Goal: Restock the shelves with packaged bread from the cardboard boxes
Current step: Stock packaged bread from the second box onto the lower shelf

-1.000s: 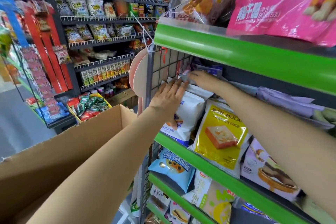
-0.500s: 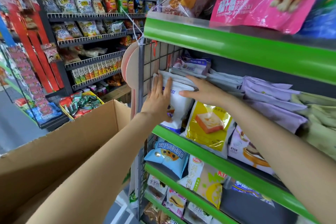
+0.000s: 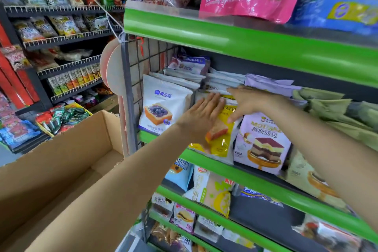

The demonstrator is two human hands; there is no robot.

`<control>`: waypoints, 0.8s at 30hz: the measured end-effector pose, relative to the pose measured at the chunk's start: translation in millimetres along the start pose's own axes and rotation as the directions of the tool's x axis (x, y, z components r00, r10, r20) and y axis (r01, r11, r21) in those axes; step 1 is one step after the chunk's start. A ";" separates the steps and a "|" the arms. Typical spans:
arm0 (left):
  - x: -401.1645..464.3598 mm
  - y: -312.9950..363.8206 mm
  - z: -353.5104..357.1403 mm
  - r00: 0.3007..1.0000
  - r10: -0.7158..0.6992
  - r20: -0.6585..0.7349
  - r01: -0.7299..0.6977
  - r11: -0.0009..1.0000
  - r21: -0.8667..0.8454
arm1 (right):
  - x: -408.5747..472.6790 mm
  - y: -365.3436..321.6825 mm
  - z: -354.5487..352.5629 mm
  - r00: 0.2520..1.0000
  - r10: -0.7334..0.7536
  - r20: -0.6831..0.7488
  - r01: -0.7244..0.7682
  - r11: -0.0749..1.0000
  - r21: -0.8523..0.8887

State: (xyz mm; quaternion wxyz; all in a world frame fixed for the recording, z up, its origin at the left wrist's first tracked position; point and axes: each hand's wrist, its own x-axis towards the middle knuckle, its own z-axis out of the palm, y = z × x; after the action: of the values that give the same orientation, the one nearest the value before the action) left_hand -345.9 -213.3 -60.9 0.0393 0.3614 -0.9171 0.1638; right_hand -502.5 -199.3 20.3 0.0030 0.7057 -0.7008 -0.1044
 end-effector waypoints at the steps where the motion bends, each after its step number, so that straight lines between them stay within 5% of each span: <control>1: 0.4 1.0 3.0 1.000 0.009 0.009 -0.010 1.000 0.024 | 1.0 0.0 0.0 1.000 0.008 0.005 -0.008 1.000 0.000; 4: 2.5 7.2 3.3 0.998 -0.059 -0.013 0.059 0.997 0.052 | 4.1 -0.1 -1.1 1.000 0.014 -0.005 -0.014 0.999 0.029; 7: 14.0 4.3 4.8 0.964 -0.145 -0.224 0.152 0.988 0.014 | 5.7 -1.0 -4.8 0.999 0.022 -0.043 -0.018 0.997 0.076; 10: 20.8 1.4 12.8 0.958 -0.234 -0.166 0.232 0.972 -0.034 | 7.2 -2.4 -4.2 0.997 0.007 -0.071 0.000 0.995 0.097; 17: 7.3 5.9 17.4 0.916 -0.169 -0.363 0.189 0.982 0.018 | 14.0 -8.0 -7.8 0.999 -0.040 -0.012 0.042 0.976 0.215; 24: 10.9 3.4 24.1 0.953 -0.228 -0.198 0.235 0.972 0.013 | 25.6 -20.3 -12.9 1.000 -0.016 -0.026 0.022 0.973 0.229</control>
State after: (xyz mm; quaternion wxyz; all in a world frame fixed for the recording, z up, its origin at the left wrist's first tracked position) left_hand -355.1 -225.9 -82.5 0.1412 0.4490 -0.8571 0.2093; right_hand -480.6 -226.1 26.2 -0.0709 0.7093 -0.7012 -0.0145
